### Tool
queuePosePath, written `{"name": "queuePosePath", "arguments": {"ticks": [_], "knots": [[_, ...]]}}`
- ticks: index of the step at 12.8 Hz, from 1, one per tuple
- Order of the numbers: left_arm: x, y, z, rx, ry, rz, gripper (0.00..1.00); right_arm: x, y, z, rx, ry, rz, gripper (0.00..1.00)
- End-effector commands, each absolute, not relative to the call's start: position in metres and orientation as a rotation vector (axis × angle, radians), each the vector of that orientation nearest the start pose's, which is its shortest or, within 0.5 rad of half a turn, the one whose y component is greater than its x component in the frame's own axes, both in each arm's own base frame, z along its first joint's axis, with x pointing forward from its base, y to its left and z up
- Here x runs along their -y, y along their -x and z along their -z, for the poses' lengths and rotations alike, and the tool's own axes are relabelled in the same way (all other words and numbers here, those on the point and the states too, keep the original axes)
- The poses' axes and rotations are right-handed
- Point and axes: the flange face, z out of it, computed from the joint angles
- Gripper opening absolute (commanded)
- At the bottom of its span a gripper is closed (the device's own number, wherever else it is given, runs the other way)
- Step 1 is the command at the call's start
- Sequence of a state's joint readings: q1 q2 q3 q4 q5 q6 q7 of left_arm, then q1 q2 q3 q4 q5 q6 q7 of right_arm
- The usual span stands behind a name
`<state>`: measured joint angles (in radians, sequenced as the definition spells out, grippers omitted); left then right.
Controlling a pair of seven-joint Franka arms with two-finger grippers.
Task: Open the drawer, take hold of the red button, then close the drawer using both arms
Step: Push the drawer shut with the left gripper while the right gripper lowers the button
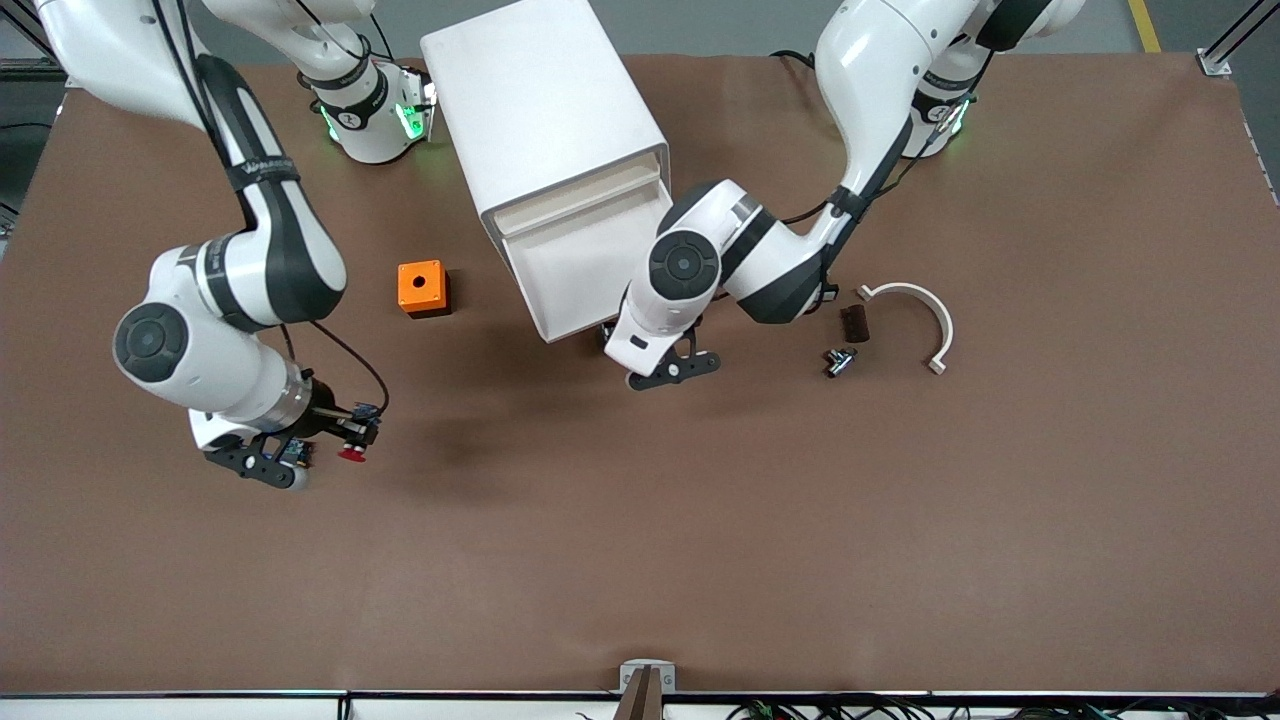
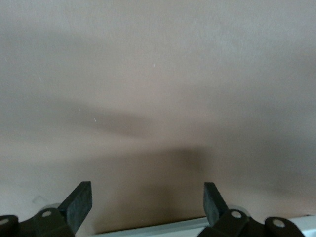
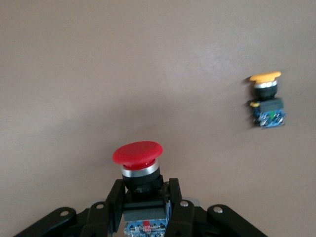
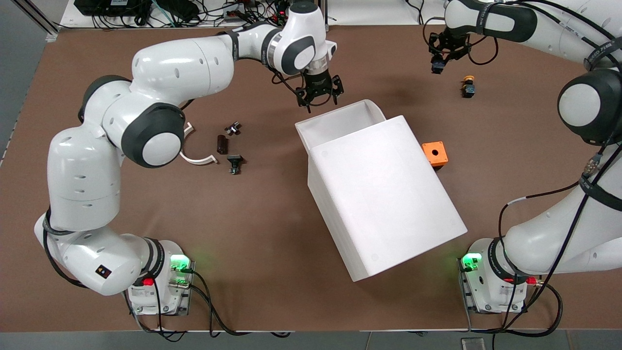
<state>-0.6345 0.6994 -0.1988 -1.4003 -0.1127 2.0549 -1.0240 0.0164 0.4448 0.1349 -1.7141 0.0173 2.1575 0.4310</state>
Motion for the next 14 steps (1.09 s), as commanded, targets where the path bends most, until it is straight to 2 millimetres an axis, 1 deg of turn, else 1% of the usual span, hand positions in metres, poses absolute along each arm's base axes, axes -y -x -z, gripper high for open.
{"name": "queuePosePath", "arguments": {"ticks": [1,2,3,4,5,6,7,9,10,11,13,14], "knots": [[0.531,-0.472,-0.283,0.498,3.142,-0.353,0.99,-0.068,-0.669,-0.316,-0.390,3.050,0.009,0.07],[0.532,-0.463,-0.280,0.527,3.114,-0.370,0.99,-0.061,-0.669,-0.306,-0.357,3.059,-0.009,0.07],[0.536,-0.455,-0.277,0.553,3.087,-0.396,0.99,-0.053,-0.670,-0.300,-0.313,3.064,-0.020,0.07],[0.544,-0.443,-0.276,0.570,3.071,-0.428,0.99,-0.045,-0.670,-0.288,-0.295,3.067,-0.042,0.07],[0.551,-0.433,-0.278,0.597,3.060,-0.448,0.99,-0.037,-0.670,-0.281,-0.275,3.067,-0.041,0.07],[0.558,-0.424,-0.279,0.622,3.051,-0.463,0.99,-0.037,-0.672,-0.272,-0.243,3.068,-0.030,0.07],[0.568,-0.412,-0.283,0.642,3.047,-0.483,0.99,-0.032,-0.672,-0.260,-0.219,3.069,-0.038,0.07],[0.585,-0.389,-0.283,0.650,3.038,-0.511,0.99,-0.009,-0.670,-0.230,-0.206,3.059,-0.018,0.07],[0.593,-0.376,-0.279,0.618,3.035,-0.517,0.99,-0.008,-0.670,-0.217,-0.203,3.056,-0.013,0.07],[0.597,-0.369,-0.278,0.604,3.035,-0.518,0.99,-0.005,-0.670,-0.209,-0.213,3.053,-0.011,0.07],[0.605,-0.355,-0.276,0.598,3.025,-0.521,0.99,-0.006,-0.671,-0.198,-0.216,3.050,0.003,0.08],[0.608,-0.350,-0.276,0.597,3.023,-0.520,0.99,-0.006,-0.671,-0.196,-0.218,3.049,0.003,0.09]]}}
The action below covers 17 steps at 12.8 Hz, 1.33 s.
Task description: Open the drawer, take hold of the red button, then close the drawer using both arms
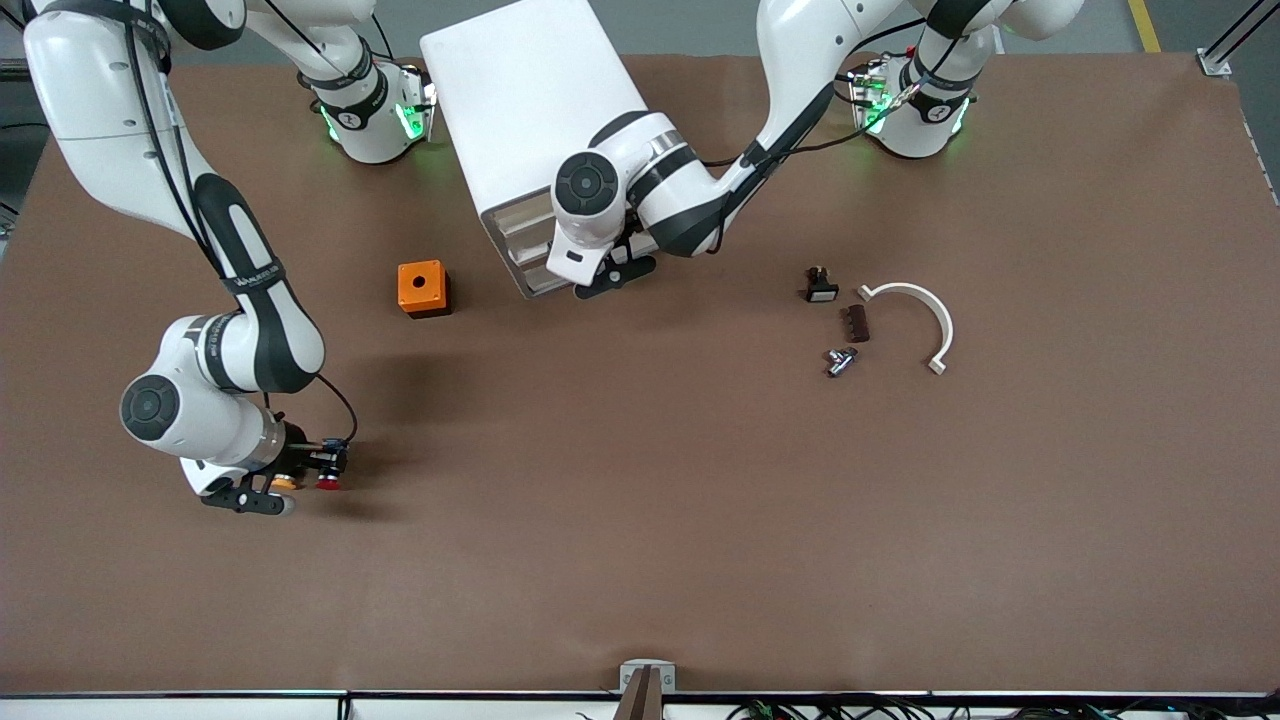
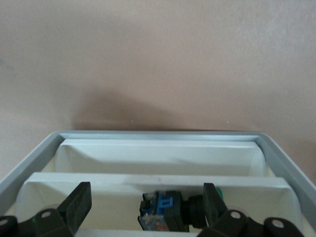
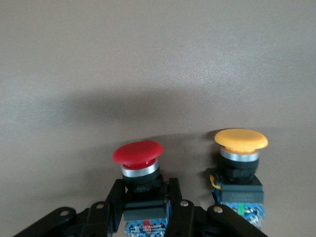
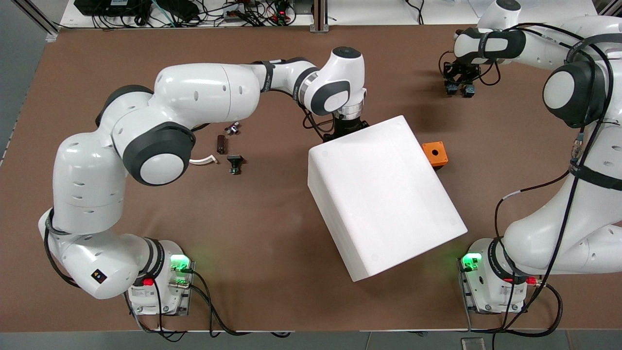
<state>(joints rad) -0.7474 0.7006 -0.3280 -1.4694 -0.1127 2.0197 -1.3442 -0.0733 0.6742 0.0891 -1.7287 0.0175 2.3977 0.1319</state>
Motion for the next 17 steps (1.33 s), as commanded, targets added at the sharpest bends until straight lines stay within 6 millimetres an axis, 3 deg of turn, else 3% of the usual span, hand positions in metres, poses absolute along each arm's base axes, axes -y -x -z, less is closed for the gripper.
{"name": "queuePosePath", "arguments": {"ticks": [1,3,4,5,7,8,10,12,14,17], "knots": [[0.609,-0.348,-0.275,0.592,3.022,-0.519,0.99,-0.006,-0.671,-0.196,-0.224,3.044,0.002,0.10],[0.606,-0.353,-0.274,0.581,3.026,-0.516,0.99,-0.006,-0.671,-0.197,-0.245,3.029,0.000,0.15],[0.604,-0.360,-0.278,0.588,3.033,-0.495,0.99,-0.007,-0.671,-0.197,-0.257,3.024,-0.001,0.23],[0.600,-0.370,-0.285,0.609,3.041,-0.469,0.99,-0.007,-0.671,-0.197,-0.267,3.022,-0.001,0.41],[0.570,-0.428,-0.314,0.729,3.068,-0.350,0.99,-0.005,-0.672,-0.200,-0.274,3.021,0.010,0.92],[0.551,-0.452,-0.333,0.777,3.079,-0.284,0.99,-0.007,-0.672,-0.202,-0.265,3.022,0.008,1.00],[0.499,-0.504,-0.383,0.882,3.090,-0.132,0.99,-0.009,-0.674,-0.225,-0.253,3.024,0.036,1.00],[0.441,-0.539,-0.429,0.980,3.060,-0.091,0.99,-0.004,-0.677,-0.257,-0.235,3.032,0.091,1.00],[0.386,-0.557,-0.465,0.988,3.018,-0.095,0.99,-0.005,-0.676,-0.308,-0.197,3.055,0.138,1.00],[0.288,-0.583,-0.511,0.913,2.996,-0.116,0.99,-0.015,-0.660,-0.403,-0.115,3.068,0.189,1.00]]}}
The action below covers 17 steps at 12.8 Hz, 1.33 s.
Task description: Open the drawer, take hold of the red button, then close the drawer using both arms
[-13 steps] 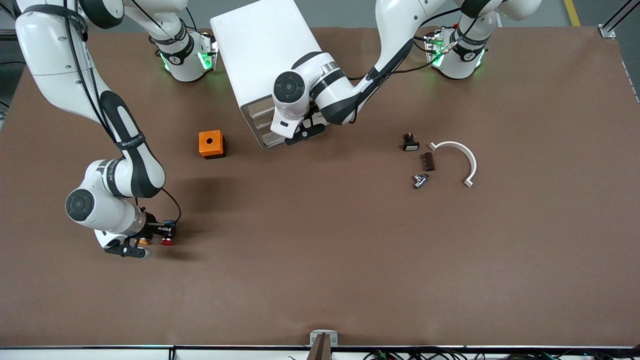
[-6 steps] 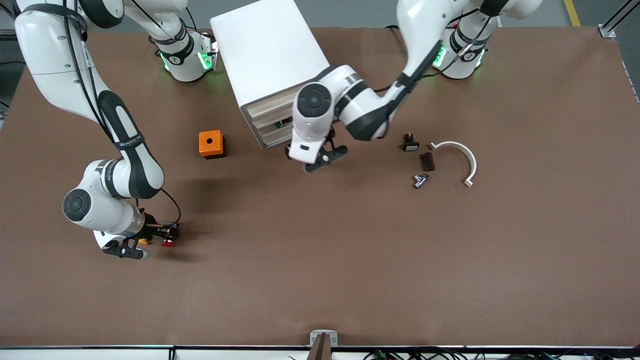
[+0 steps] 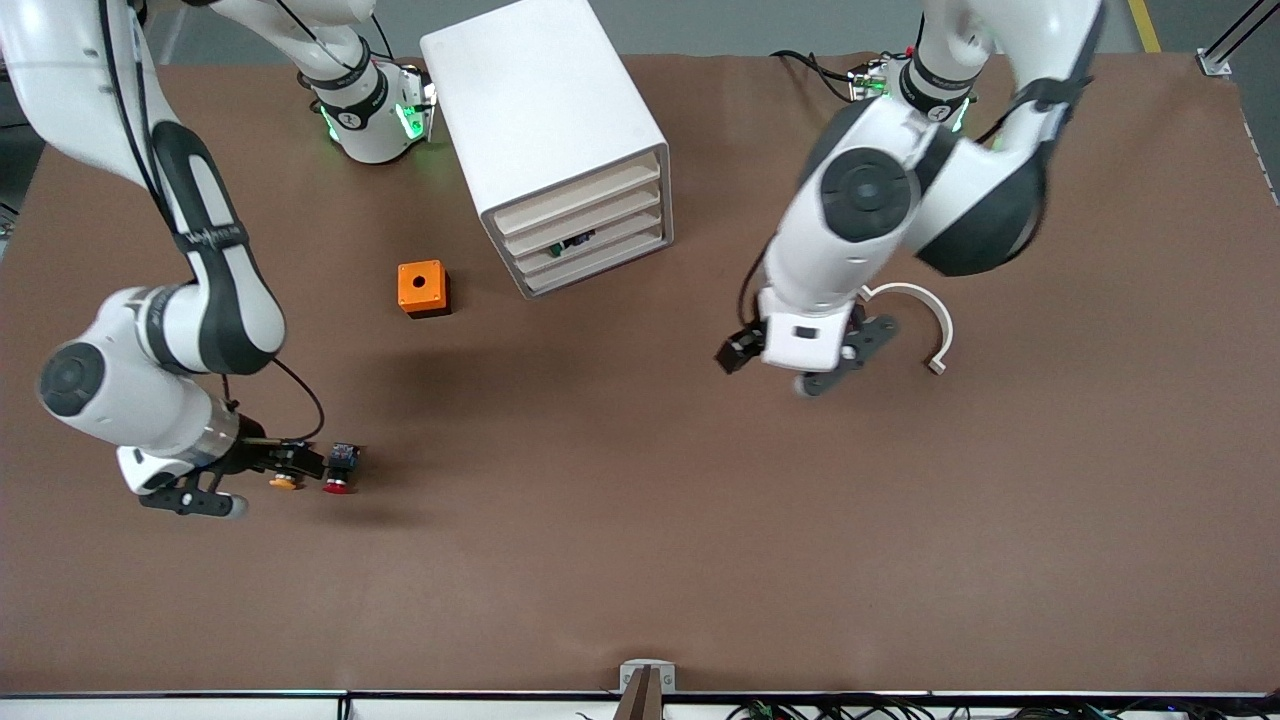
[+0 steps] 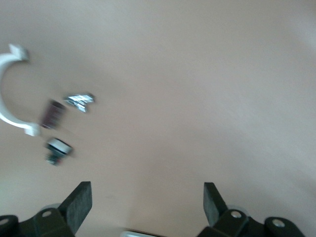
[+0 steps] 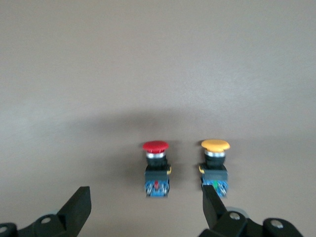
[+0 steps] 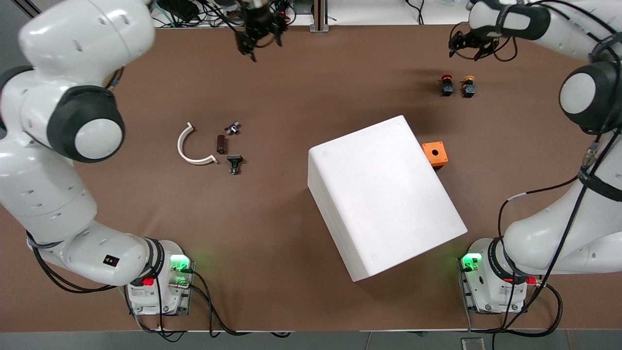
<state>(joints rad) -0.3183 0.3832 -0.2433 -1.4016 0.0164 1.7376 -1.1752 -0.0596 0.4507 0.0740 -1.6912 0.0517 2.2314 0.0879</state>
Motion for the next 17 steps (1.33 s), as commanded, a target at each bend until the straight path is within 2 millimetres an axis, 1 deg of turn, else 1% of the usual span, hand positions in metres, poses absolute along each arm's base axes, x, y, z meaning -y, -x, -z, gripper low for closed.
{"name": "queuePosePath", "arguments": {"ticks": [1,4,6,8,9,10,11,12,13,14,15,16,17], "knots": [[0.254,-0.589,-0.526,0.870,3.008,-0.113,0.99,-0.017,-0.653,-0.429,-0.120,3.067,0.207,1.00],[0.168,-0.592,-0.569,0.695,3.050,-0.102,0.99,-0.023,-0.629,-0.498,-0.097,3.067,0.264,1.00],[0.118,-0.585,-0.594,0.550,3.076,-0.101,0.99,-0.023,-0.606,-0.542,-0.094,3.070,0.279,1.00],[0.079,-0.577,-0.613,0.420,3.105,-0.091,0.99,-0.021,-0.586,-0.577,-0.086,3.074,0.282,1.00],[0.064,-0.575,-0.618,0.356,3.118,-0.080,0.99,-0.021,-0.576,-0.590,-0.083,3.078,0.252,1.00],[0.056,-0.568,-0.622,0.286,3.123,-0.074,0.99,-0.022,-0.568,-0.601,-0.087,3.083,0.219,1.00],[0.036,-0.558,-0.629,0.267,3.120,-0.053,0.99,-0.021,-0.562,-0.609,-0.088,3.085,0.207,1.00],[0.030,-0.551,-0.630,0.246,3.143,-0.058,0.99,-0.018,-0.554,-0.622,-0.096,3.086,0.224,1.00],[0.013,-0.542,-0.635,0.243,3.158,-0.050,0.99,-0.008,-0.544,-0.635,-0.122,3.085,0.237,1.00],[0.009,-0.531,-0.636,0.205,3.161,-0.054,0.99,-0.005,-0.541,-0.638,-0.125,3.098,0.239,1.00],[0.009,-0.521,-0.638,0.202,3.159,-0.054,0.99,-0.004,-0.541,-0.638,-0.121,3.113,0.239,1.00],[0.013,-0.513,-0.638,0.193,3.156,-0.054,0.99,-0.004,-0.540,-0.637,-0.123,3.117,0.229,1.00],[0.017,-0.511,-0.641,0.181,3.154,-0.047,0.99,-0.006,-0.539,-0.636,-0.116,3.121,0.211,1.00]]}}
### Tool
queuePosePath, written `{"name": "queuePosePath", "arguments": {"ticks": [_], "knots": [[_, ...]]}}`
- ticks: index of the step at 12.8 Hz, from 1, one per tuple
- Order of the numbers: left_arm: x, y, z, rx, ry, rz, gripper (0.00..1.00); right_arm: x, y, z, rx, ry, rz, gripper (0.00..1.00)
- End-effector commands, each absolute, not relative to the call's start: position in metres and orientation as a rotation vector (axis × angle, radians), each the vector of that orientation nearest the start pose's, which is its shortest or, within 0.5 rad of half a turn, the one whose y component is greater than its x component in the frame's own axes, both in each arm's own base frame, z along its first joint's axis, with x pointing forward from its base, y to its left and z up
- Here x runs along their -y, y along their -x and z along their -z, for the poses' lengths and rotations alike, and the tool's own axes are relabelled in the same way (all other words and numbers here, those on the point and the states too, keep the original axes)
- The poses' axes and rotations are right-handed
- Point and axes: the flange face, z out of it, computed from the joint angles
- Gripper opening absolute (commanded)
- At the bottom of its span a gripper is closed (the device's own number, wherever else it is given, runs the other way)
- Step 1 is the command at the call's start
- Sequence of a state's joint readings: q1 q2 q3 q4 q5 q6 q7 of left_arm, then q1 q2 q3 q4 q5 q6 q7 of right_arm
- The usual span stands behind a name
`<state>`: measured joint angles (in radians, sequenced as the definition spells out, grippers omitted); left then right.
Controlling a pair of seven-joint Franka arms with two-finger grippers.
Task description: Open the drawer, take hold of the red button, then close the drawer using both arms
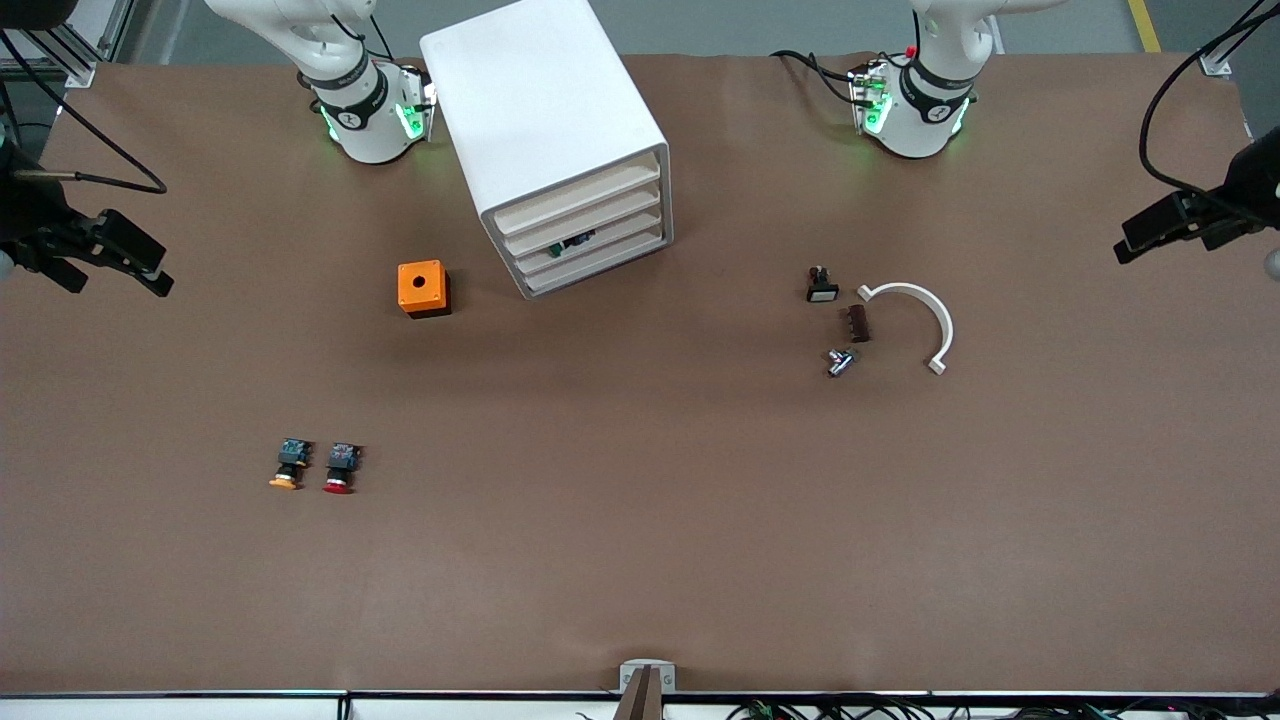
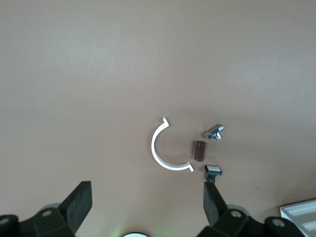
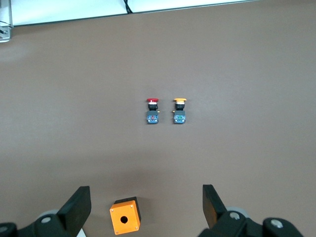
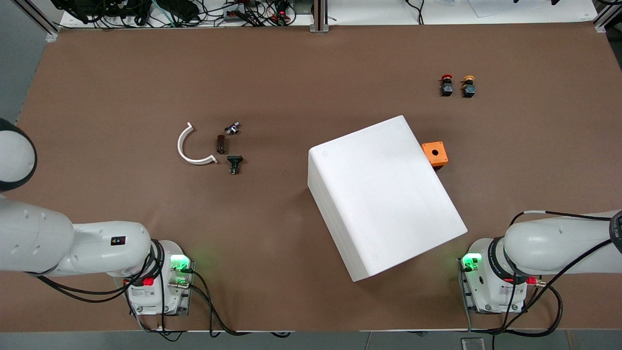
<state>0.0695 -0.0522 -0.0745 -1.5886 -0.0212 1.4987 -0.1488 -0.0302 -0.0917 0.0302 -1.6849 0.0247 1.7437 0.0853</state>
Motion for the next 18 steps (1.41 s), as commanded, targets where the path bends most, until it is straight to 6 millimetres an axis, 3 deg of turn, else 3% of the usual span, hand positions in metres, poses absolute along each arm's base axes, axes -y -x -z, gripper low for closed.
{"name": "queuePosePath", "arguments": {"ticks": [1,4,6,18], "knots": [[0.025,-0.510,-0.643,0.157,3.154,-0.040,0.99,-0.007,-0.538,-0.637,-0.114,3.121,0.208,1.00],[0.048,-0.491,-0.646,0.096,3.143,-0.034,0.99,-0.007,-0.537,-0.637,-0.113,3.123,0.199,1.00],[0.051,-0.487,-0.648,0.084,3.140,-0.032,0.99,-0.008,-0.537,-0.637,-0.108,3.124,0.201,1.00],[0.056,-0.505,-0.643,0.049,3.136,-0.057,0.99,-0.007,-0.538,-0.638,-0.107,3.136,0.215,1.00]]}}
